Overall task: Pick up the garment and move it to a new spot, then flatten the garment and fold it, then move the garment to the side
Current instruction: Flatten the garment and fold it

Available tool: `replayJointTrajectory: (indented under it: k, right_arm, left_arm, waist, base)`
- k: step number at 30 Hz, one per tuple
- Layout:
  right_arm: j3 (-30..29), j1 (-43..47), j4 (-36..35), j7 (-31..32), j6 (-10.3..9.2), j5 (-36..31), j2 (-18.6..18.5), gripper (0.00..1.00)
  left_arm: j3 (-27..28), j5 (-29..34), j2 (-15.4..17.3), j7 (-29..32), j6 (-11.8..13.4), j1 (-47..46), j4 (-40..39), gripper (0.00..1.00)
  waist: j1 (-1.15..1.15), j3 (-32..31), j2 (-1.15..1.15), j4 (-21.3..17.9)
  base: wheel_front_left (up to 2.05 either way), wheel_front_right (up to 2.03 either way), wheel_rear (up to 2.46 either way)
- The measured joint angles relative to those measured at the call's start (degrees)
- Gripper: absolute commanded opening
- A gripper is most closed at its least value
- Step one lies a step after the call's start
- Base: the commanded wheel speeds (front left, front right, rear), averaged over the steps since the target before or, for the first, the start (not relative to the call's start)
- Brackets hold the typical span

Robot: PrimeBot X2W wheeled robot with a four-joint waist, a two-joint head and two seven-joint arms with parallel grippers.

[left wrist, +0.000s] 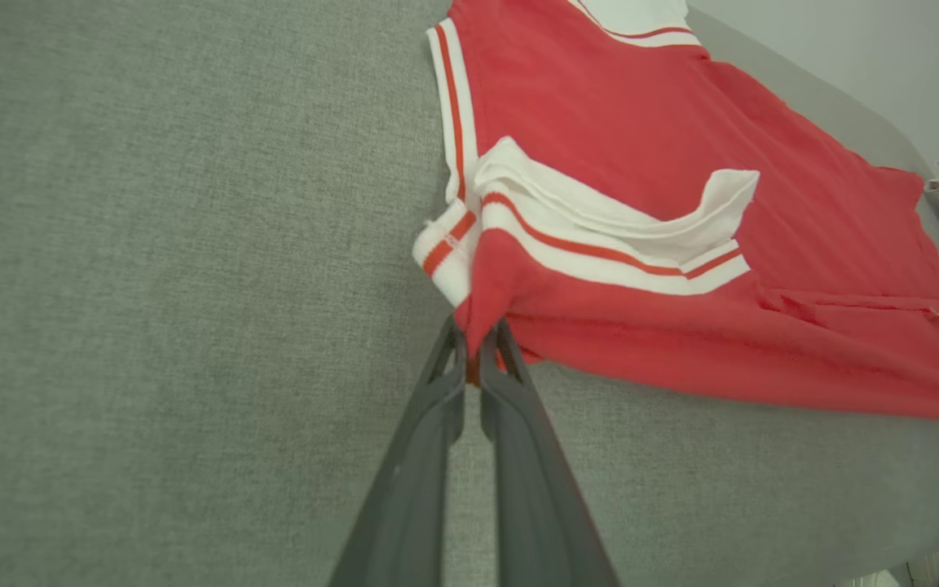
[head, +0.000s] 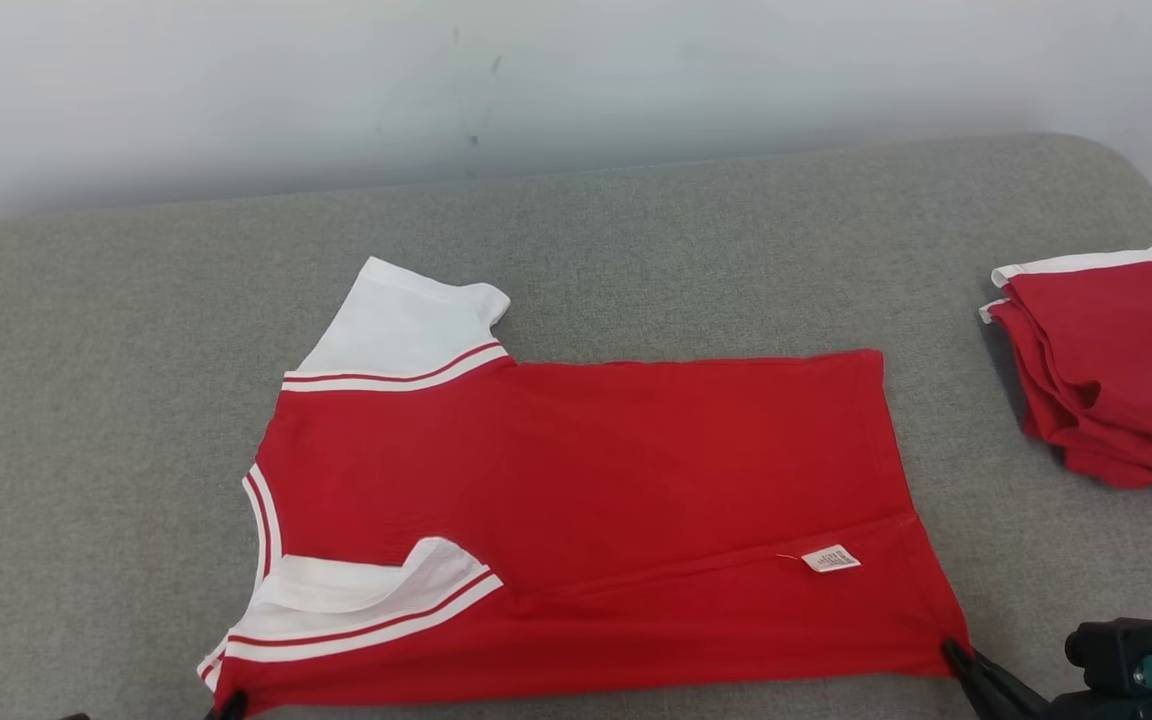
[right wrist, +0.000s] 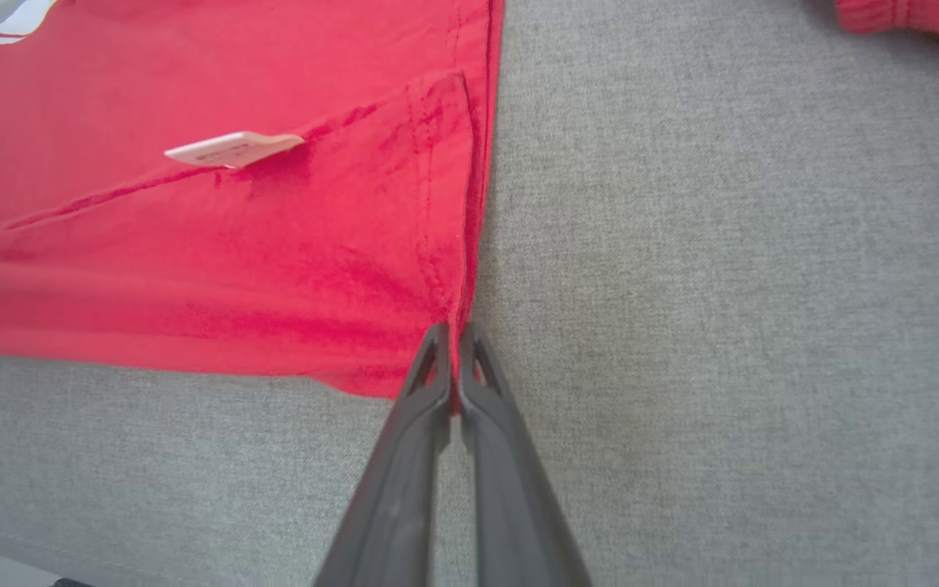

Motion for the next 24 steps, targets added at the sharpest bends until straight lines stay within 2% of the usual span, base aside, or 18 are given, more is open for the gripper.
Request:
replayJointTrajectory:
  k: [11, 20, 24]
  right_arm:
    - [-0.29, 2.93, -6.15, 6.56, -2.76, 1.27, -1.38, 0.0]
    - [-2.37, 5.17, -9.26, 10.56, -5.53, 2.48, -3.11, 0.0]
    - [-2.16, 5.14, -10.17, 12.26, -5.92, 2.53, -3.43, 0.0]
  left_arm:
    - [-0.74, -2.89, 0.09, 6.37, 0.3, 3.41, -3.12, 0.0]
    - [0.33, -4.63, 0.43, 9.71, 2.13, 4.32, -5.33, 0.0]
    - [-0.12, -5.15, 0.4, 11.79, 2.59, 4.37, -5.68, 0.0]
  waist:
    - [0.0, 1.19, 0.0, -0.1]
    - [0.0, 2.06, 0.0, 0.25]
    - [0.01, 2.48, 0.0, 0.25]
  base:
    - [0.0, 0.0, 0.0]
    - [0.0, 0.0, 0.0]
    - [0.0, 0.0, 0.0]
